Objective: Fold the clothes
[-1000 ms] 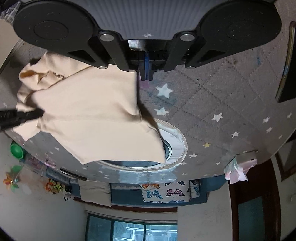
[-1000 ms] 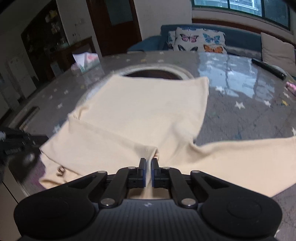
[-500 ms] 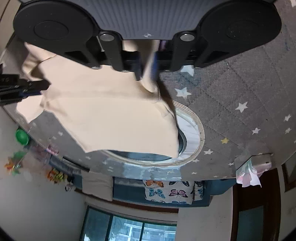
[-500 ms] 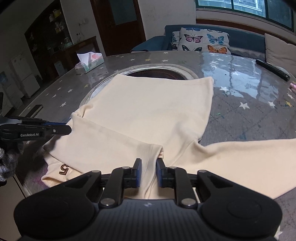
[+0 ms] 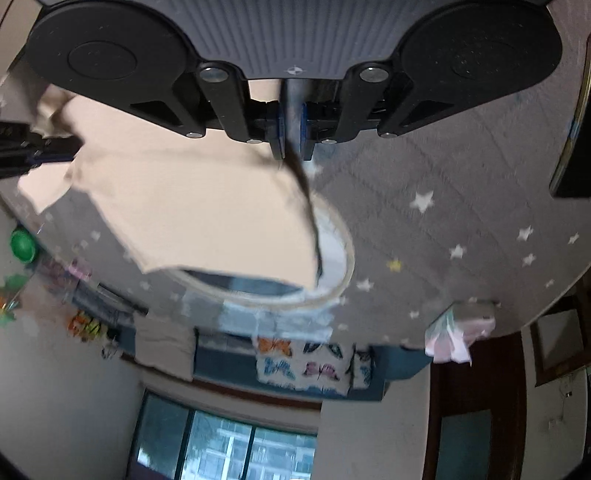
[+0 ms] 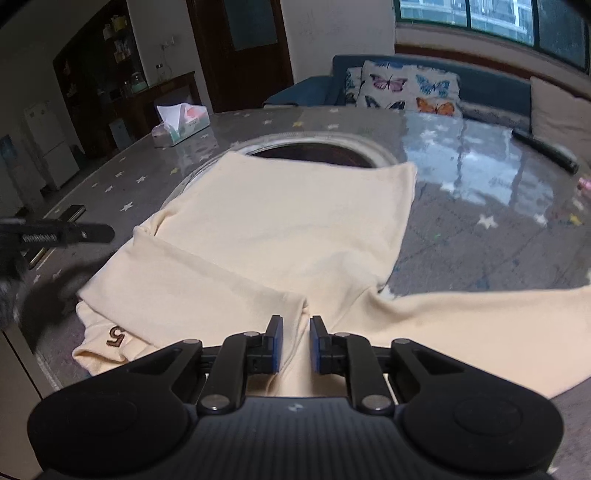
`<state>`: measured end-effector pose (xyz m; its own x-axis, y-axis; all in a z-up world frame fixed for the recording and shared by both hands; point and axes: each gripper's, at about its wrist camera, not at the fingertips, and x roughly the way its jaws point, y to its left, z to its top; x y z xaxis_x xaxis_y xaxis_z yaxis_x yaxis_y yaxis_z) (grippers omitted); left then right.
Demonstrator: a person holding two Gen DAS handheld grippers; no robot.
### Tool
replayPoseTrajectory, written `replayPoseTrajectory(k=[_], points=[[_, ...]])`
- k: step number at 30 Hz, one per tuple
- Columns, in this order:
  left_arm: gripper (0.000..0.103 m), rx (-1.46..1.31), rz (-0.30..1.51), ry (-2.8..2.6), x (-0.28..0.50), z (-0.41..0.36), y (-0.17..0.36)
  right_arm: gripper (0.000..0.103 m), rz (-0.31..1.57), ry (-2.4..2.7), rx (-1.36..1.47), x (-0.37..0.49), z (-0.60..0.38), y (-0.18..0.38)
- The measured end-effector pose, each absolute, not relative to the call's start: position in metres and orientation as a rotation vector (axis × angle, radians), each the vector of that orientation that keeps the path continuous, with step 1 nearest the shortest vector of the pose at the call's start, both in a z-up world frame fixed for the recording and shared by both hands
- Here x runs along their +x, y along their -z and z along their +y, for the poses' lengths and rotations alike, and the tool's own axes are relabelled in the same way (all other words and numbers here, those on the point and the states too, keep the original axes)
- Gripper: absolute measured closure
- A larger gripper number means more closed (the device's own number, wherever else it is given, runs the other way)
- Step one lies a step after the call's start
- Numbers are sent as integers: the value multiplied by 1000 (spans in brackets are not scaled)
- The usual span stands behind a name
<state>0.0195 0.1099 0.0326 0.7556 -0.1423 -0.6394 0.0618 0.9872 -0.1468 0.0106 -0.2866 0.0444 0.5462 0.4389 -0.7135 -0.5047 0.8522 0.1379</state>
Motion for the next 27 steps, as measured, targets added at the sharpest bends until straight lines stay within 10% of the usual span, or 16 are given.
replayPoseTrajectory(k=[27], points=[[95, -29, 713, 355, 40, 21, -41, 86, 758, -66, 50, 24, -441, -31]])
